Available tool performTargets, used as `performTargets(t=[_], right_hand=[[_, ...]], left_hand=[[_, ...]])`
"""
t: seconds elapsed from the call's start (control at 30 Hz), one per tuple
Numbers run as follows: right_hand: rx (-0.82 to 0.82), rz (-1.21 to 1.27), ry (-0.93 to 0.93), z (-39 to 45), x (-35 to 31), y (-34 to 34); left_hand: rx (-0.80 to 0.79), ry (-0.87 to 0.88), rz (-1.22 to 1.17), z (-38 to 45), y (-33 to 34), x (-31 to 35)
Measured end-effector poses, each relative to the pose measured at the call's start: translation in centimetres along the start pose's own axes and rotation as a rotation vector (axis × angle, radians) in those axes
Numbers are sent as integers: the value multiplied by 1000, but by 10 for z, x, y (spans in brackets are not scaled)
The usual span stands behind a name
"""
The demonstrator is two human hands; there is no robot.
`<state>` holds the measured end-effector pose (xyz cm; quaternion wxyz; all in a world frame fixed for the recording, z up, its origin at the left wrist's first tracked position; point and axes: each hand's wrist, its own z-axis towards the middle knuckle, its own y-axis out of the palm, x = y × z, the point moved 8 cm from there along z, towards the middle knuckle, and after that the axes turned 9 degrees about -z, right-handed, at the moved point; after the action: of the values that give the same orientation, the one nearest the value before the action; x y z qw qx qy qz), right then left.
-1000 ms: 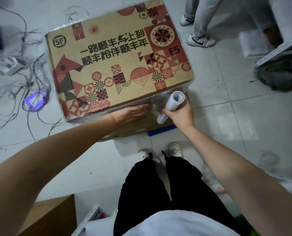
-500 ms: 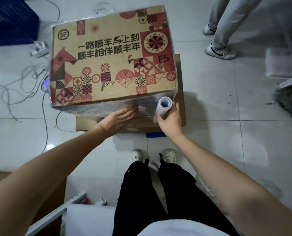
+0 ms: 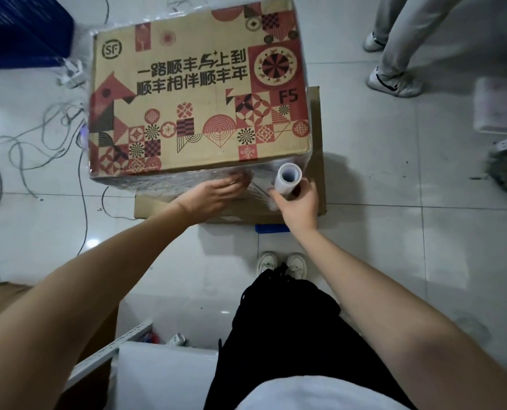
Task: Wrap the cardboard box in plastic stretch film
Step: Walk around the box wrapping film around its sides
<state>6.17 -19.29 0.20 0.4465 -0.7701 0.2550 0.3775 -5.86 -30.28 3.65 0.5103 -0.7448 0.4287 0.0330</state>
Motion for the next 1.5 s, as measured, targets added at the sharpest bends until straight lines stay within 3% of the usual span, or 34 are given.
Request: performTargets(t=[0.2,0.4,0.53,0.8,0.93,1.1,1.33,1.5], right_hand=[[-132,-8,-183,-12,2,0],[-240,-94,-144,-7,20,-1],[-266,-12,-92,-3,22,-1],[-135,85,91,1,20,9],[-78,44,29,7,21,1],[-160,-21,-12,14,28,-5],[-151,-90,-35,18,28,-10],[-81,-95,-25,12,27,-13]], left_hand=[[2,-7,-27,-1,8,-3],[65,-23,-39,-1,5,-2],[63,-29,-67,3,7,-1],[49,-77,-17,4,9,1],[99,-72,56,2,4,1],[114,-21,130,4,3,2],[80,-36,160,3,-1,-1],[96,-9,153,4,-2,2]])
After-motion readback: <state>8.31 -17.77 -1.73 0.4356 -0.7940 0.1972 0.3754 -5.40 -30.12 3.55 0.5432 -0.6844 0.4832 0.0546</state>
